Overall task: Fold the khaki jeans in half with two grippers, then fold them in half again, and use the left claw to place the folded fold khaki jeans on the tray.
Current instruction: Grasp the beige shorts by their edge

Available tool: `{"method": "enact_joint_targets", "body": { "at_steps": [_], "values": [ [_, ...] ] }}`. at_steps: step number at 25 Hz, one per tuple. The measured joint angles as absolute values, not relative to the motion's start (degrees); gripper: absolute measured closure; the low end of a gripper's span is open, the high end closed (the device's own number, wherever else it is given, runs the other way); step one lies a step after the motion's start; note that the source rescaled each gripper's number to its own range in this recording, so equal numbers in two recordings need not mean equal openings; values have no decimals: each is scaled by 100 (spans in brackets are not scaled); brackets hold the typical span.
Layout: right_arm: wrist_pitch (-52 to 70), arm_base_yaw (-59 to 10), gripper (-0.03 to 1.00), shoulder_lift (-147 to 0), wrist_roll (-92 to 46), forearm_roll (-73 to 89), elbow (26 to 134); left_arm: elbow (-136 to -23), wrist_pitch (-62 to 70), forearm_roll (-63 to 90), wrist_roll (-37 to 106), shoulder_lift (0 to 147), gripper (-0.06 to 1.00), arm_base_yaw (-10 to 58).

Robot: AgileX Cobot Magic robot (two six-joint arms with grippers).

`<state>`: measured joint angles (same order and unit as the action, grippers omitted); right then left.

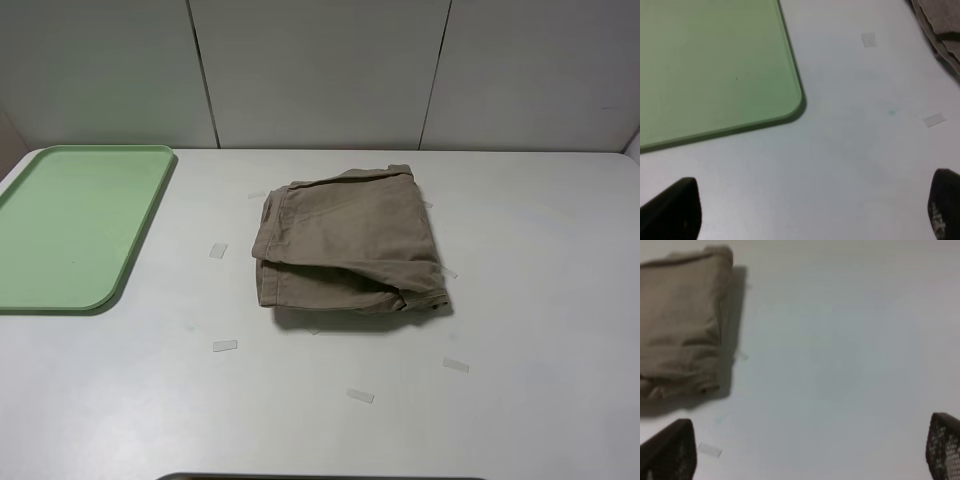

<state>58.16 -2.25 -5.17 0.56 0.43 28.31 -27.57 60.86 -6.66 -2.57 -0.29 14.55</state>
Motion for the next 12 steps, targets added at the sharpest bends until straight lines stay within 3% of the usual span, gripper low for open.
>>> {"method": "enact_joint_targets", "body": {
  "at_steps": [12],
  "values": [
    [5818, -225, -3, 34, 172, -84, 2831, -2757, 6086, -666, -257, -29, 5, 1455]
  ]
}}
